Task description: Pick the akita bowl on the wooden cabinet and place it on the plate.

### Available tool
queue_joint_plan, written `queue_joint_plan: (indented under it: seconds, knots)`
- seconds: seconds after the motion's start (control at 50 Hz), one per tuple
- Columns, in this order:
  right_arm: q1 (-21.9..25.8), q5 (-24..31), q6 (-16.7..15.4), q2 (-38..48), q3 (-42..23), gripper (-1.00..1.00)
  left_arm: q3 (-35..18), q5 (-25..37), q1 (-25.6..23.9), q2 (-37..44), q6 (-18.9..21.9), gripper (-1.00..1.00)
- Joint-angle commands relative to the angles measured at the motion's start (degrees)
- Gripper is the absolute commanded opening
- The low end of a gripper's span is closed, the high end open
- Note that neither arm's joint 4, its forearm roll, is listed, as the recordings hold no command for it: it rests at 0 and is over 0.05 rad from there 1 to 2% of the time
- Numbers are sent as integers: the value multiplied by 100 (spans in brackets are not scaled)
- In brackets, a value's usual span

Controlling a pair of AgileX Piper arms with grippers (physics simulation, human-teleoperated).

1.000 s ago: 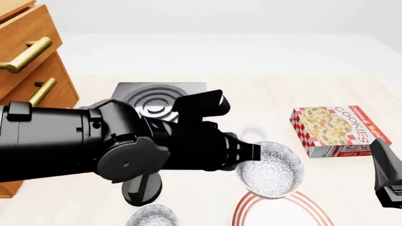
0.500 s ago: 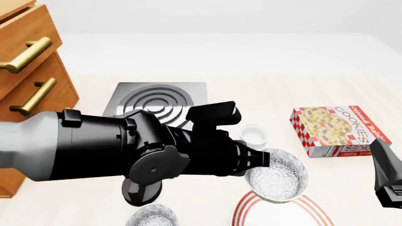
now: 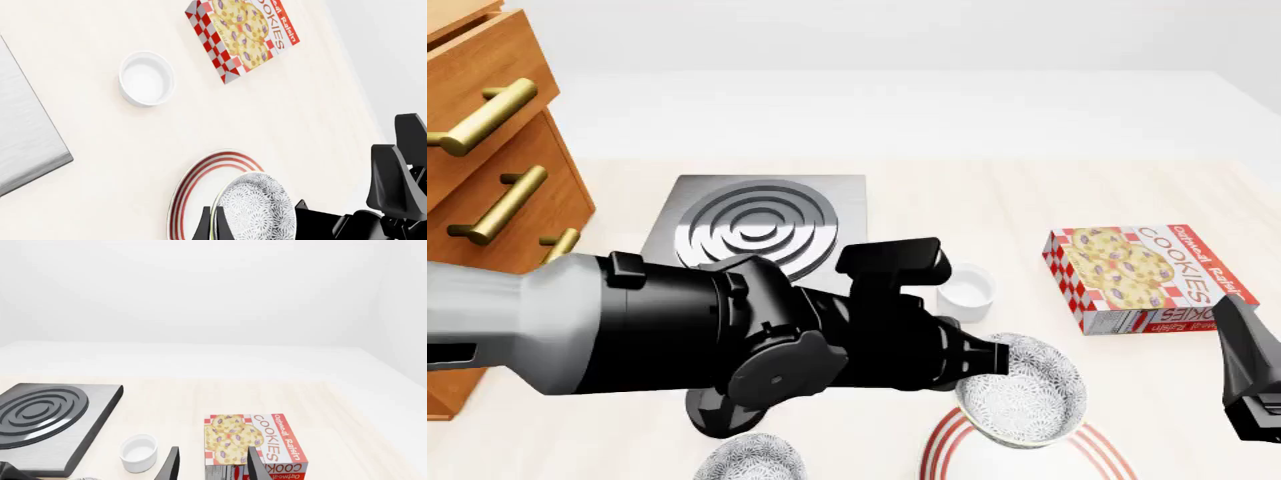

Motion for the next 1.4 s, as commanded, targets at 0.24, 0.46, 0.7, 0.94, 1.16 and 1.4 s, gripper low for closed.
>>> queue_joint_plan:
  seconds: [0.24,0.46,0.7,0.94,1.16,1.4]
  knots:
    - [0,0,1,0,0,100,-110,-172,-184,278,-32,-100]
    - [-1,0,0,0,0,100,-81,-284,-192,395,-57,-100]
    - [-1,1,1,1,0,100,-55,-391,-233,516,-98,-100]
    - [-1,0,0,0,0,100,-6,-522,-267,638,-145,-100]
    - [0,0,-1,0,0,100,-49,-587,-258,764,-161,-100]
    - [0,0,-2,0,0,100,-76,-628,-271,839,-174,-100]
